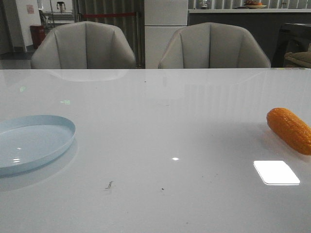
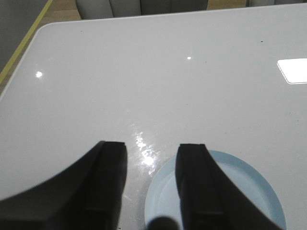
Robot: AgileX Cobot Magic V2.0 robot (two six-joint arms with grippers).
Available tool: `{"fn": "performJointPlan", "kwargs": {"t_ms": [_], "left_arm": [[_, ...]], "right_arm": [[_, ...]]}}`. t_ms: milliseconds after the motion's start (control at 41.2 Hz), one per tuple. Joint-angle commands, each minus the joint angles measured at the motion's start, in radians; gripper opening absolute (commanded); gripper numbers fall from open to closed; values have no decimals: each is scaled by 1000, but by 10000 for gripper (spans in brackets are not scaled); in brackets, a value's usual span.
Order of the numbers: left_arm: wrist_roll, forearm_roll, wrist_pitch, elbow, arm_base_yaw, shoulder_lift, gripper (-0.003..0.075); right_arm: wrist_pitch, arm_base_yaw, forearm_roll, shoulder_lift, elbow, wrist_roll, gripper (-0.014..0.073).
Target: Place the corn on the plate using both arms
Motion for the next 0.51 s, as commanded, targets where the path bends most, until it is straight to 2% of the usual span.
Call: {"fn": "performJointPlan", "kwargs": {"t_ms": [0, 194, 486], "left_arm": [[-12, -11, -94, -36, 2, -12, 447], [-12, -11, -31, -47, 6, 5, 446], [-12, -148, 347, -247, 143, 259, 446]], "right_arm": [[-64, 1, 0, -14, -36, 2, 559], [-23, 1, 0, -14, -36, 2, 559], [92, 1, 51, -14, -36, 2, 559]]}}
